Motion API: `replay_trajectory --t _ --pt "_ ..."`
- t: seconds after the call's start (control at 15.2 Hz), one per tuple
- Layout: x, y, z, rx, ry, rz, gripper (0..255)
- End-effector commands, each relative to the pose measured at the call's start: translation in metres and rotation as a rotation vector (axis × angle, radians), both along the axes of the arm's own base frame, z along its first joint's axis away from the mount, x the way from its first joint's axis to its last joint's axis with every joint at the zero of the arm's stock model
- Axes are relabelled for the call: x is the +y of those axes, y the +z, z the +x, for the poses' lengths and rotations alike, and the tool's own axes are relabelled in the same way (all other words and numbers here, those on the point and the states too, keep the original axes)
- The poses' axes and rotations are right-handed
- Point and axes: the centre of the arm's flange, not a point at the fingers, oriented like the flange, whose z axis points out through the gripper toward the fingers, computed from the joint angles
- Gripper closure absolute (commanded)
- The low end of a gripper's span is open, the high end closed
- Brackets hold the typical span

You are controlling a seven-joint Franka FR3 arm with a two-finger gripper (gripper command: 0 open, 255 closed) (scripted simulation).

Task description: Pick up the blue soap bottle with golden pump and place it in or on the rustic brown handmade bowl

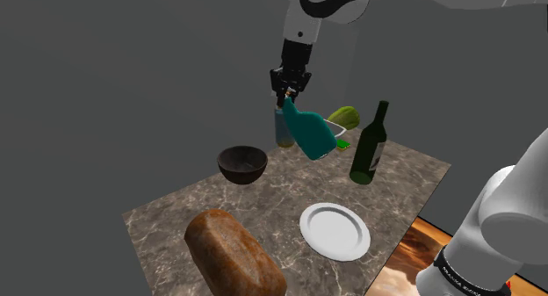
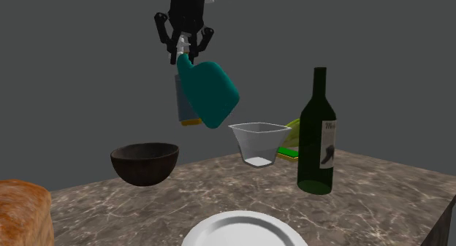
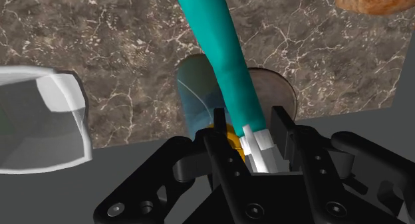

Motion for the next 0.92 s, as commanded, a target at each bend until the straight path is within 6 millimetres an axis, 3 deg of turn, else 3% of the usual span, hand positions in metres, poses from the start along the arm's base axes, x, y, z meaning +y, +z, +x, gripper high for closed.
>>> replay_trajectory --t 0.0,0.66,0.86 --pt "0.011 0.011 0.019 0.0 0.0 0.0 255" --pt "0.07 0.068 0.125 0.0 0.0 0.0 255" --pt "0.07 0.053 0.125 0.0 0.0 0.0 255"
